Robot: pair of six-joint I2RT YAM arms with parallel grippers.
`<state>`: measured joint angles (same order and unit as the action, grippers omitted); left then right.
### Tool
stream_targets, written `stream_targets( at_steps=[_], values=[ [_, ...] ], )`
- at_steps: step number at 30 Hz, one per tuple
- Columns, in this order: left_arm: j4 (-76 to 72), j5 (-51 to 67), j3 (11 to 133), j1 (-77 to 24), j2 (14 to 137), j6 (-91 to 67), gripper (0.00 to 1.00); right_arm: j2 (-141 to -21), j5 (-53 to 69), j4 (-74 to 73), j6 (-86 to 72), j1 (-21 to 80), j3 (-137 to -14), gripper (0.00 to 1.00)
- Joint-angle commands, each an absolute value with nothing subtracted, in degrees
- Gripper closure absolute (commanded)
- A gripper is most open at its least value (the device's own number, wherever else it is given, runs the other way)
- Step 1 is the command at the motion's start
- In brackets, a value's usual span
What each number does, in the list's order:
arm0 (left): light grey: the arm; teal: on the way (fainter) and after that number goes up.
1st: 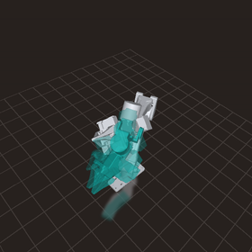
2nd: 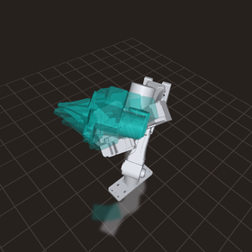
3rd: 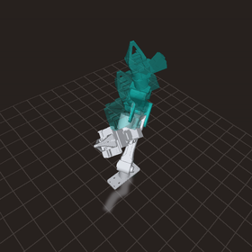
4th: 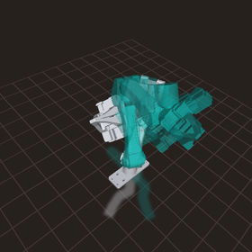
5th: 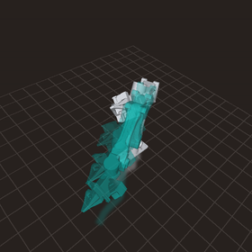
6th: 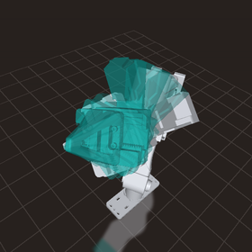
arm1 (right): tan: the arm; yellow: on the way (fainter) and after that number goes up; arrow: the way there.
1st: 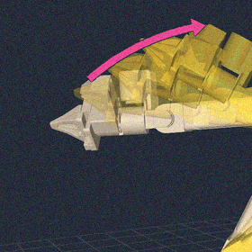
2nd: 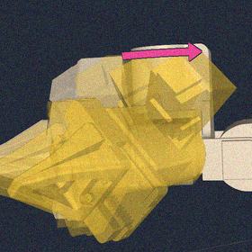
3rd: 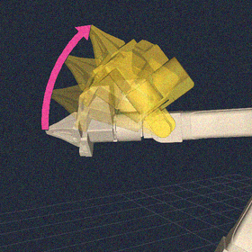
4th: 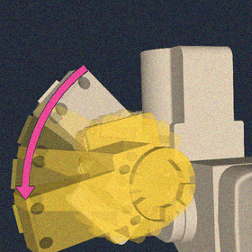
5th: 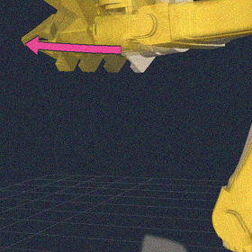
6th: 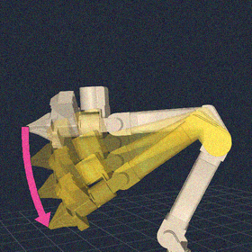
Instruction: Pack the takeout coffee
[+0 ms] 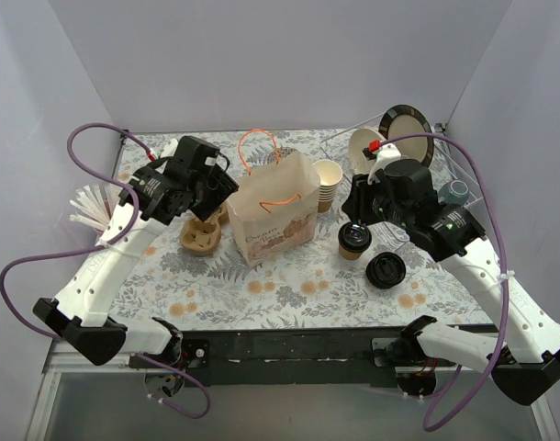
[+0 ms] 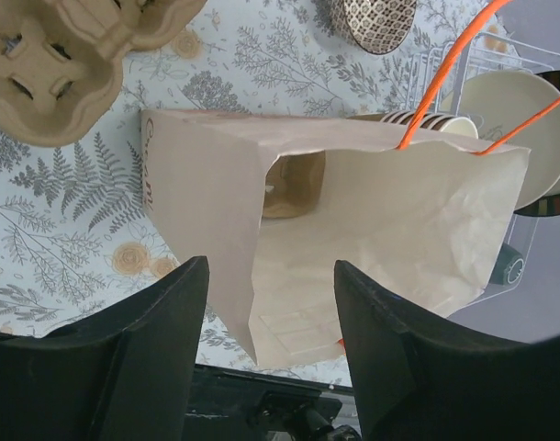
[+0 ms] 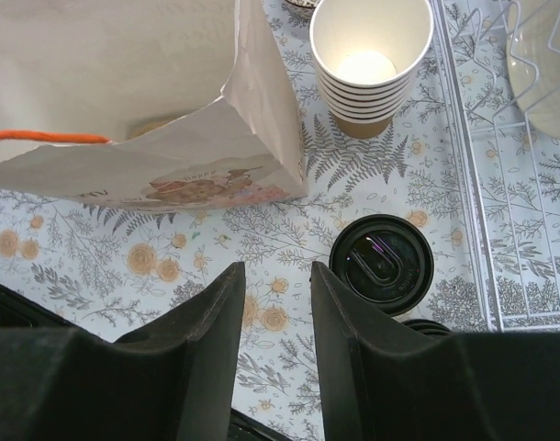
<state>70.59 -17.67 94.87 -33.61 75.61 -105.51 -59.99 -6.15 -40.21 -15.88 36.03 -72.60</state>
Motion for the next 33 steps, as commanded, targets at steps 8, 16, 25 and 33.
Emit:
stream_targets(
  at_steps=[8, 16, 25, 33],
  values=[
    [64.61, -20.21, 87.98, -34.45, 74.44, -100.65, 0.57, -60.73, -6.94, -39.37, -17.93, 36.04, -75.50, 0.58],
    [56.08, -19.17, 87.37, -34.45, 75.15, -79.65, 0.98, -60.82, -6.42, -40.61, -18.02, 36.04, -76.55, 0.59],
    [47.99, -3.53, 82.35, -32.43, 70.05, -61.01, 1.00, -61.08, -8.44, -42.45, -15.82, 36.04, -77.08, 0.59],
    [46.76, -6.06, 85.25, -29.62, 72.33, -55.99, 1.00, -61.87, -7.20, -41.40, -16.70, 36.04, -76.73, 0.59]
  ],
)
